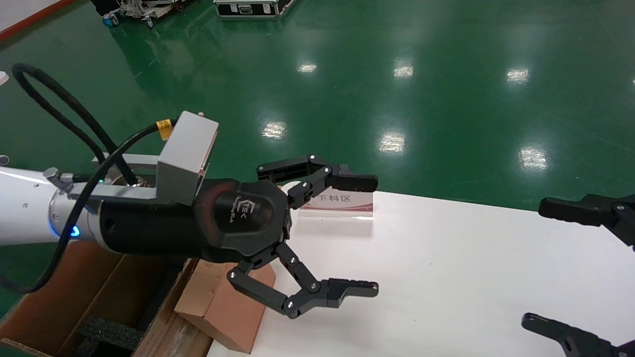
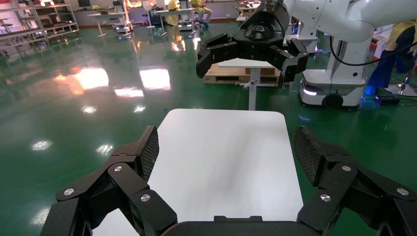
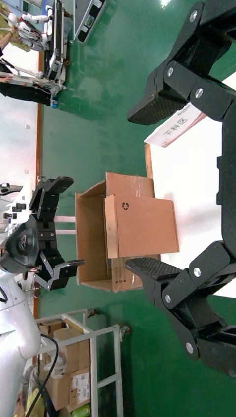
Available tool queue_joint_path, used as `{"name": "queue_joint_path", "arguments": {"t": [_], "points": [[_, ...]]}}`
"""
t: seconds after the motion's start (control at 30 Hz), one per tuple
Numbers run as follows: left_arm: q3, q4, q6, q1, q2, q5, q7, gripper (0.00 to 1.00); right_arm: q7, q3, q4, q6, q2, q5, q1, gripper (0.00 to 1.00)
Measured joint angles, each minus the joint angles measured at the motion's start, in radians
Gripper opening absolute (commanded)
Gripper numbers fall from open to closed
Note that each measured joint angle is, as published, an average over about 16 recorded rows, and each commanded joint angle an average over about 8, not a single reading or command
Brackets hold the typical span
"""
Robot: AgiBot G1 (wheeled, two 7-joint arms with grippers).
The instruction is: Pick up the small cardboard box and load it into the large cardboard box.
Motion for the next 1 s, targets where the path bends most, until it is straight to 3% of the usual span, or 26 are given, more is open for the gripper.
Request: {"name": "queue_joint_path", "arguments": {"t": [0.27,0.57,1.0], "points": [[0.018,-0.029,-0.085,-0.012,-0.043,0.084,-0.082,1.00,0.000,0.000,0.000,0.000,0.000,0.000,0.000,1.00],[0.091,-0.065,-0.158,-0.127,-0.103,0.289,-0.313,1.00,-0.001,-0.001,-0.001,0.000,0.000,0.001,0.001,1.00],[0.241,-0.071,-0.027,-0.385,-0.094,0.574,-0.690,1.00,-0.001,-0.002,-0.001,0.000,0.001,0.001,0.001,1.00]]}}
